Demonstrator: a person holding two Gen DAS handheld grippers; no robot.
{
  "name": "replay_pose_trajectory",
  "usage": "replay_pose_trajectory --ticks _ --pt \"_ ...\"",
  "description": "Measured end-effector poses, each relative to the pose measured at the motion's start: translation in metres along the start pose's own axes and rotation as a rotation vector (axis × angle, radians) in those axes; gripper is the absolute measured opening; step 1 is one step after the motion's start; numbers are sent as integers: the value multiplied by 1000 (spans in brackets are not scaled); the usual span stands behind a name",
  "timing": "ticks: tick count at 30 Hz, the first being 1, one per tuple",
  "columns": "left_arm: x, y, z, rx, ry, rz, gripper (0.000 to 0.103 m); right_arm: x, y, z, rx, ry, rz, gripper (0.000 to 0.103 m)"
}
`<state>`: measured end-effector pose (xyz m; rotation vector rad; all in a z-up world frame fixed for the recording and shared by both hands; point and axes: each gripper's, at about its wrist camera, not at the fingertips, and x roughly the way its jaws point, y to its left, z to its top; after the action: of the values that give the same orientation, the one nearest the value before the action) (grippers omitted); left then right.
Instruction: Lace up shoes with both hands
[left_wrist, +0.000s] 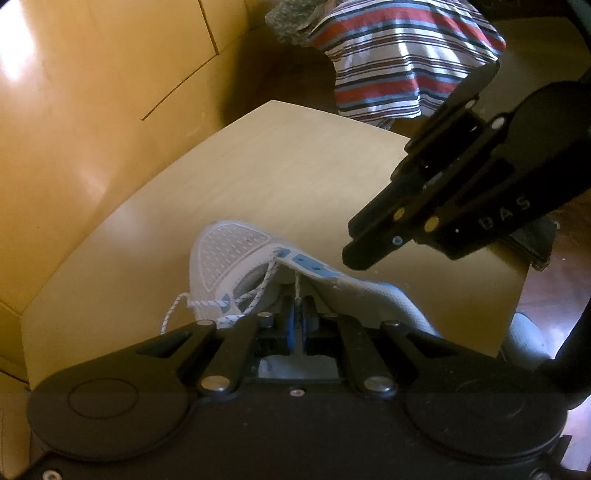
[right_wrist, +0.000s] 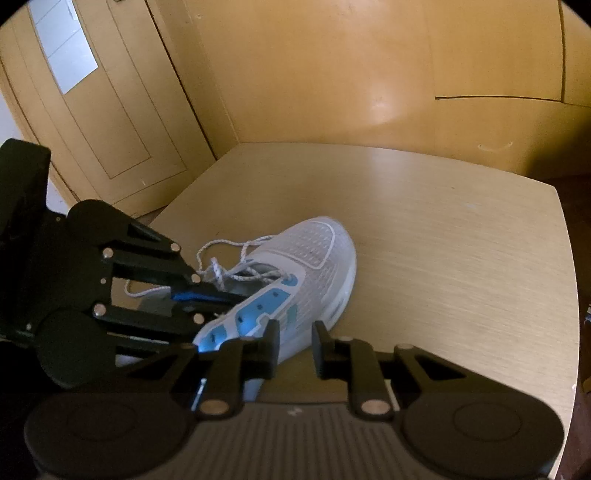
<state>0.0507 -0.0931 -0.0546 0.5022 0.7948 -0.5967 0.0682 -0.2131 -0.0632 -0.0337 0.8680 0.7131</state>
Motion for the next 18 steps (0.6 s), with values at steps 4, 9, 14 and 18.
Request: replay_pose_trajectory --ticks 4,9,14,18 --pt "1 -1 0 2 -5 -2 1 -2 -3 1 0 1 1 19" --pt "4 -2 -1 -3 -14 17 1 -1 -5 1 1 4 3 19" --pt "10 -4 -1 -6 -24 53 1 -1 -2 1 2 6 9 19" --pt "13 -6 -1 -6 -36 82 1 -4 -4 1 10 4 12 19"
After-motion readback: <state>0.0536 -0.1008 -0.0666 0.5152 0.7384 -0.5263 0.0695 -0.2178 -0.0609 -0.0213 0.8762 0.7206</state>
